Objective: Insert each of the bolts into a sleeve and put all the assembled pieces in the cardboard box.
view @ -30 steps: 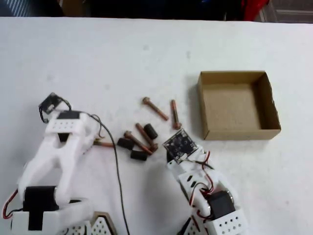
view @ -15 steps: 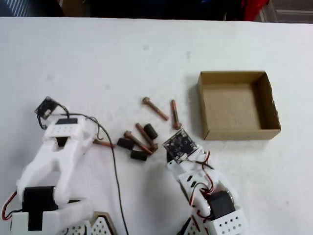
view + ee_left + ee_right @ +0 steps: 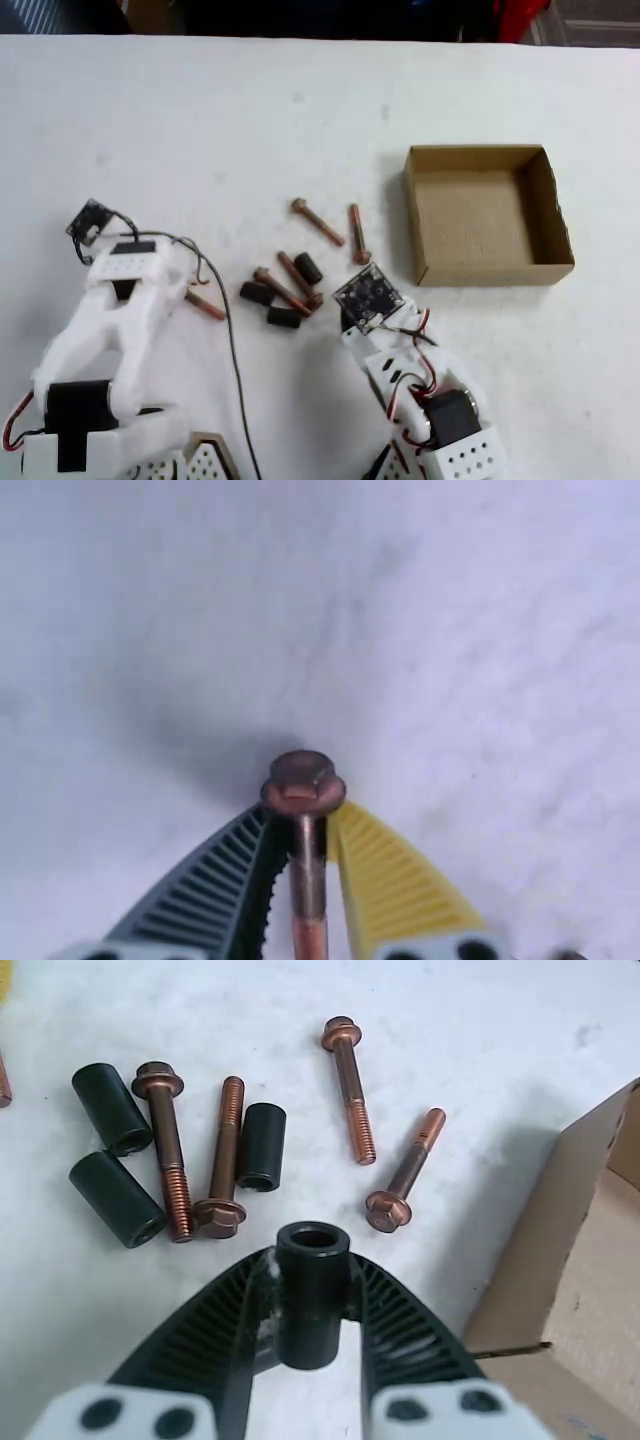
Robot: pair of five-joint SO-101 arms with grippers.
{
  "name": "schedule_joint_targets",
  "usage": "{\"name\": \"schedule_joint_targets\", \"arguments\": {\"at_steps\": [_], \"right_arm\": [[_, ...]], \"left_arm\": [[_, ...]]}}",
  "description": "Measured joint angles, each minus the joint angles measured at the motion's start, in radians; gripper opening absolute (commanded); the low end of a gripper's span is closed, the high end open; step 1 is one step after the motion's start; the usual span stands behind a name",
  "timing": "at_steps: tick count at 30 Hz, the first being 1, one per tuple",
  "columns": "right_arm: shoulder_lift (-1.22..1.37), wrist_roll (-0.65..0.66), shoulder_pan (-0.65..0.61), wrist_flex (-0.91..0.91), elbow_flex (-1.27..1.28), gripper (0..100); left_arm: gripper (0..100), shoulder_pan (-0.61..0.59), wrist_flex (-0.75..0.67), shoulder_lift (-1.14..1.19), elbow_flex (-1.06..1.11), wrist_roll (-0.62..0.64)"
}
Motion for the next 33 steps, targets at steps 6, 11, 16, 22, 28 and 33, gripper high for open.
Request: {"name": "schedule_joint_targets", "arguments": {"at_steps": [6, 11, 16, 22, 28, 33], "right_arm": [[0.000, 0.000, 0.000, 0.000, 0.000, 1.6], [0.000, 0.000, 0.000, -0.046, 0.054, 1.6], [0.000, 0.000, 0.002, -0.144, 0.071, 1.6], [0.000, -0.002, 0.000, -0.221, 0.071, 1.6], [0.000, -0.002, -0.058, -0.232, 0.071, 1.6], [0.000, -0.002, -0.121, -0.232, 0.071, 1.6]], "left_arm": [[2, 0.000, 0.000, 0.000, -0.008, -0.229], [2, 0.000, 0.000, 0.000, -0.021, -0.445], [2, 0.000, 0.000, 0.000, -0.028, -0.649], [2, 0.002, 0.000, 0.000, -0.046, -0.807], [2, 0.094, 0.000, 0.000, -0.112, -0.847], [2, 0.152, 0.000, -0.005, -0.167, -0.853]]}}
